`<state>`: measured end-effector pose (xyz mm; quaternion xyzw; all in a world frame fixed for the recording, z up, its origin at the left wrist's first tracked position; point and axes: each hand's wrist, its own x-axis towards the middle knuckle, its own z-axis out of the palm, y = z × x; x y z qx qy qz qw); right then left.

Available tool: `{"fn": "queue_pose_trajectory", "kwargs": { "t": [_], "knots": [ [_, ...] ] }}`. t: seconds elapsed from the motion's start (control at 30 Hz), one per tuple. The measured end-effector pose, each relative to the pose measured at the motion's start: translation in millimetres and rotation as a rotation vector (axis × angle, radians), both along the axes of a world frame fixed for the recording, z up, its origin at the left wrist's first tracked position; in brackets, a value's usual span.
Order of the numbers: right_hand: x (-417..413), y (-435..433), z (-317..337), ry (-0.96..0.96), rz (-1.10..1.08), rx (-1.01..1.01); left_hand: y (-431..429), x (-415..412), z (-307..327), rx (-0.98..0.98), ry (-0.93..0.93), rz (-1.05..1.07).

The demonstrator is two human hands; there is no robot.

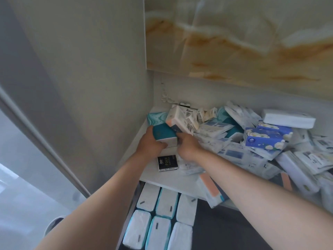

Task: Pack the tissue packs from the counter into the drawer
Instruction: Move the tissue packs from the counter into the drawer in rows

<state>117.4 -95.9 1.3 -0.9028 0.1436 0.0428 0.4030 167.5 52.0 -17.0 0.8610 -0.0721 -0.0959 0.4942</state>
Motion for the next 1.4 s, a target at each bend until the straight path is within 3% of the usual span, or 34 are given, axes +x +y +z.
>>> {"fn": "queue_pose_trajectory", "kwargs": {
  "t": [0.3,0.5,0.63,0.77,0.87,1.07,1.3,1.4],
  "knots": [
    [-9,9,18,-0.261,-0.050,0.150,8,-4,35,-0.045,-0.256,0.104],
    [-34,8,51,-0.350,0.041,0.158,23,-45,77,-0.022,-0.398,0.129],
    [-64,6,75,-0.370,0.169,0.121,33,-82,96,0.021,-0.388,0.049],
    [-104,0,83,-0.309,0.207,0.103,50,-109,109,0.233,-0.387,-0.180],
    [-133,-6,86,-0.244,0.206,0.126,58,-132,118,0.241,-0.304,-0.349],
    [-187,1,96,-0.062,0.355,0.123,74,-170,127,0.198,-0.095,-0.454],
    [-219,37,86,0.333,0.591,0.058,98,-202,109,0.443,0.144,-0.672],
    [-226,57,71,0.381,0.717,-0.026,113,-205,91,0.467,0.219,-0.683]
  ]
}}
